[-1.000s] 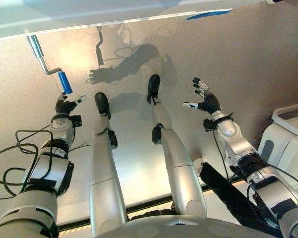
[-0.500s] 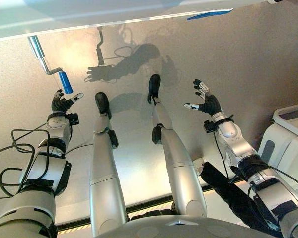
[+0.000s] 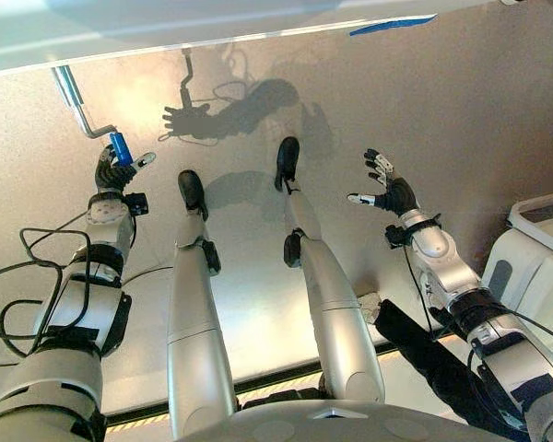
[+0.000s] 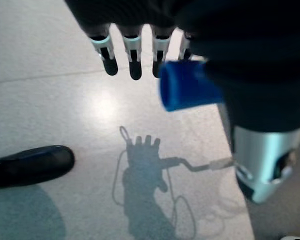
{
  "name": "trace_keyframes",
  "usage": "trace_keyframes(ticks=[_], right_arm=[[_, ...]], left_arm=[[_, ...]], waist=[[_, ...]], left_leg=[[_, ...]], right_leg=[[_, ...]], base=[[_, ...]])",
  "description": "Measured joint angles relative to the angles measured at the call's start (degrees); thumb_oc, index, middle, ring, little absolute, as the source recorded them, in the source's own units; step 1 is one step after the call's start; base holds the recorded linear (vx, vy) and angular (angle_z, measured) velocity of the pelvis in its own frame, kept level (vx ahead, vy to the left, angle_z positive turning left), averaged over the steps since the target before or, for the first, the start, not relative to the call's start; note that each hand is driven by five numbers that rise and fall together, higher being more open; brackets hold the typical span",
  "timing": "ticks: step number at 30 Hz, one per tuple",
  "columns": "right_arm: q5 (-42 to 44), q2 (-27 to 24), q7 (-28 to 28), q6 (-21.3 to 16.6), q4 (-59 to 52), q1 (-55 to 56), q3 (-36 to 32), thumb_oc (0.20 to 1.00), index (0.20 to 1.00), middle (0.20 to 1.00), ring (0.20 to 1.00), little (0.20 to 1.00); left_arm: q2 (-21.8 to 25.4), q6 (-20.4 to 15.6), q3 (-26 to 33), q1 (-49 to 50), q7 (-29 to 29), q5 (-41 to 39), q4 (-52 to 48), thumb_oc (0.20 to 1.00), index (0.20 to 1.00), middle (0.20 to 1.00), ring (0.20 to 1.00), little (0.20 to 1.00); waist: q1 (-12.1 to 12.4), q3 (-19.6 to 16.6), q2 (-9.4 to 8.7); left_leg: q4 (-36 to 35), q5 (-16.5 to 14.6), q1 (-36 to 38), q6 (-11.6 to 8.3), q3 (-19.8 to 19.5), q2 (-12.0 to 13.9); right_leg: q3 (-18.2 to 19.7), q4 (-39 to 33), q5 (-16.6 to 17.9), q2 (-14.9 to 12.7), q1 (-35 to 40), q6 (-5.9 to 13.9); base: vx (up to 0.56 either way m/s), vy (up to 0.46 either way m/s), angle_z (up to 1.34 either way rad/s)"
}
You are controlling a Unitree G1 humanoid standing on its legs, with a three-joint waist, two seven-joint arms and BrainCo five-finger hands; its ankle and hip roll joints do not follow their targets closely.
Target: Raise the hospital bed
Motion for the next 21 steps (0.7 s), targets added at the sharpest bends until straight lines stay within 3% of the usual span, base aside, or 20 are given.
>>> trace_keyframes(ticks=[21], right_arm=[[0.2, -4.0, 2.6, -0.5, -9.3, 2.2, -0.7, 1.000, 1.000, 1.000, 1.000, 1.000]], left_arm=[[1.9, -0.5, -1.4, -3.9, 0.1, 0.0, -2.1, 1.000, 1.000, 1.000, 1.000, 1.000]], waist=[[-0.3, 0.6, 0.00]], left_leg=[[0.8, 0.1, -2.1, 0.03, -0.4, 0.4]], right_leg=[[-0.2, 0.3, -0.1, 0.0, -1.5, 0.18]], base=[[0.00, 0.000, 0.00]])
